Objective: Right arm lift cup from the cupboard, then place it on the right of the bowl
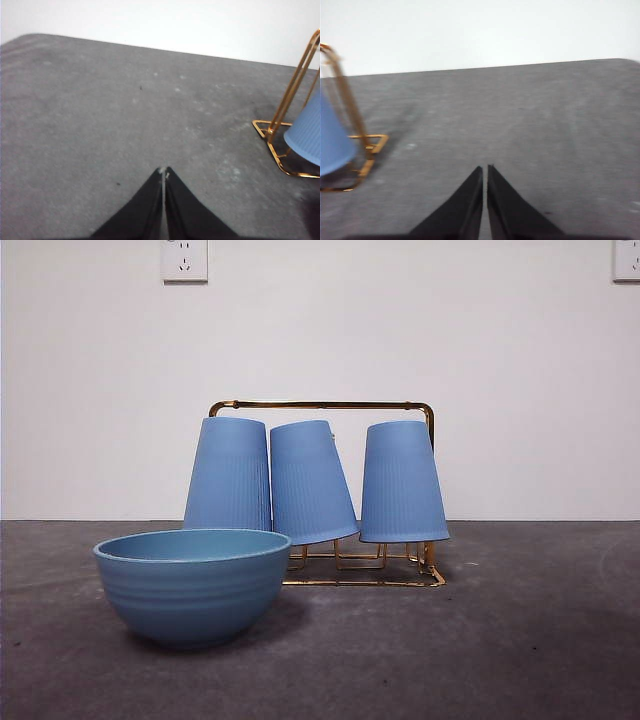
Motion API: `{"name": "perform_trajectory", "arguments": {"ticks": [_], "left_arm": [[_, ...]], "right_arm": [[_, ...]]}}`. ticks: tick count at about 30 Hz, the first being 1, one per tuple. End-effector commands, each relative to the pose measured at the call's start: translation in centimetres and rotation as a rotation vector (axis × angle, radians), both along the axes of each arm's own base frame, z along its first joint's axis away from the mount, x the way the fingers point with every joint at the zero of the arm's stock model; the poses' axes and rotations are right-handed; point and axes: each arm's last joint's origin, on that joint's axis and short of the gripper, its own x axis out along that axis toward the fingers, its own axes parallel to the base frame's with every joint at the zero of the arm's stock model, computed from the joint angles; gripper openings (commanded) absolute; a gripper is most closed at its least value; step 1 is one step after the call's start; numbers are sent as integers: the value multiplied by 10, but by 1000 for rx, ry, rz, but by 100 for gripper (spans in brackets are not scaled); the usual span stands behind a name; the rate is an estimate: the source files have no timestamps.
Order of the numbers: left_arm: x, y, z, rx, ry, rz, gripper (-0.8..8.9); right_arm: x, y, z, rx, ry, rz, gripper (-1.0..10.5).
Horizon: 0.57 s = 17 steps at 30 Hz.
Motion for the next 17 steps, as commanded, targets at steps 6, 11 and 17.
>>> {"name": "perform_trajectory", "arguments": {"ticks": [6,11,17], "left_arm": [[2,-5,54,-145,-42,-40,10],[13,-11,103,-154,-38,-101,10],[30,-21,164,-136,40,-244,10]], "right_arm": [[-7,3,37,201,-17,42,14],[-14,5,86,236,-9,73,14],[-18,8,149,220,45,164,14]]}}
